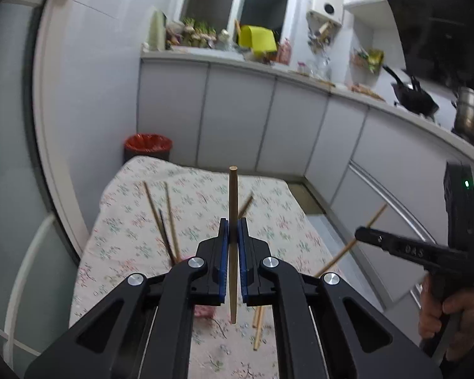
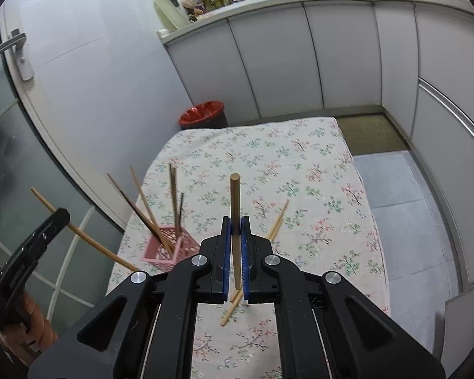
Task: Organize utensils
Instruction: 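Carry the held chopsticks upright over the pink basket with both tools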
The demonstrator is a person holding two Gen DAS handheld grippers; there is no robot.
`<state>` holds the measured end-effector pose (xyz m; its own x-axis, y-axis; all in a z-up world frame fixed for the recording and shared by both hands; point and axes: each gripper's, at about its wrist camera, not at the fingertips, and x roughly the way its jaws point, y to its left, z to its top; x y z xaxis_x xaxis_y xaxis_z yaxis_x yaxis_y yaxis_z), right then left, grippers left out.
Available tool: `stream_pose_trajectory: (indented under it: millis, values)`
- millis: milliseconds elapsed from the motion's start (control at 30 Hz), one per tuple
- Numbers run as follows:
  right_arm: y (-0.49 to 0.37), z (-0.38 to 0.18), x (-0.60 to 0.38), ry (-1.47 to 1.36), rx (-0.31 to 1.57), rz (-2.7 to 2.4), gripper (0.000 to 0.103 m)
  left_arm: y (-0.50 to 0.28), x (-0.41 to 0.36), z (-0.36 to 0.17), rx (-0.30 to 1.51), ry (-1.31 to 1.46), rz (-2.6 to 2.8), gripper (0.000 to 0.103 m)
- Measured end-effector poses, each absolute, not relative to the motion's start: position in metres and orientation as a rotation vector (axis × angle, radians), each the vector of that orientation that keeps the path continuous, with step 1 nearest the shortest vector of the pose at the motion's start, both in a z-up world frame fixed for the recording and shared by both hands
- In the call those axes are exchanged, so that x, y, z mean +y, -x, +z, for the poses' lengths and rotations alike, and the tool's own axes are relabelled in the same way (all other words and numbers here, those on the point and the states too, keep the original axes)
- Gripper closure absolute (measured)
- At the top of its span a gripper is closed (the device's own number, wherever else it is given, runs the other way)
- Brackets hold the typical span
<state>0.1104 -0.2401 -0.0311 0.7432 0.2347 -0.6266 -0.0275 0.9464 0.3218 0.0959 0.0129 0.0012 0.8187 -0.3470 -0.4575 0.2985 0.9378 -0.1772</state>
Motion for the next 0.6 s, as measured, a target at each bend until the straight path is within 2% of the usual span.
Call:
stream_pose_trajectory:
  millis: [167,333,600]
  values:
    - [-0.107,-0.014,-0.227,-0.298,0.663,0.181,0.098,-0.096,0.039,0.019,0.403,0.168,-0.293,0.097]
    - [-0.108,-0.004,-0.216,-0.314,0.621,0.236,0.098,-0.109,0.053,0.013,0.349,0.194,-0.23,0.097]
    - [-0.114,0.006,-0.201,-0.35,0.576,0.292,0.098,-0.144,0.057,-0.014,0.412,0.183,-0.198,0.097]
